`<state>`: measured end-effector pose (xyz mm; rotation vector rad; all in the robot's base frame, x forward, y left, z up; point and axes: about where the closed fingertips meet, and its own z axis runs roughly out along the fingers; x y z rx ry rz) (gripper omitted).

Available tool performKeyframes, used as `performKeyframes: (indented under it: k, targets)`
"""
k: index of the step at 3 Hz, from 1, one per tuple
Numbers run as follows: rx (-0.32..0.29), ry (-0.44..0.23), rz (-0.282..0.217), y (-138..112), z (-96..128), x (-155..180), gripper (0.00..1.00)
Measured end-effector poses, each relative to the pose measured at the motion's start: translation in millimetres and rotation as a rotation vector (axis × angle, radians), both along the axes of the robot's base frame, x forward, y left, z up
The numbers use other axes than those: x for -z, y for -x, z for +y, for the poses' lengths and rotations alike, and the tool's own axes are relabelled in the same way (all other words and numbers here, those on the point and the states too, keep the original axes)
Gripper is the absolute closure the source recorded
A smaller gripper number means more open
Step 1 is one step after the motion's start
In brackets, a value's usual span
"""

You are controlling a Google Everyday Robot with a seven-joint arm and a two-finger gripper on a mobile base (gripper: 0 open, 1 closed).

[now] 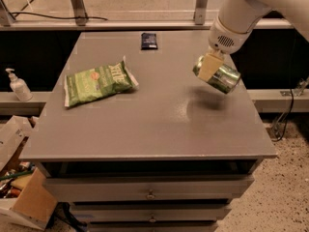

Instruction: Place green can upright

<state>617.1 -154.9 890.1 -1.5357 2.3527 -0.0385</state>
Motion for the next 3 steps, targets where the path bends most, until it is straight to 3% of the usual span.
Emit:
performKeyframes:
  k: [1,3]
  targets:
    - [-0.045,-0.190,-0.026,4.4,24.3,-33.7,1.00]
    - [-0.086,-0.608,0.015,16.7,45.6,-53.5,1.00]
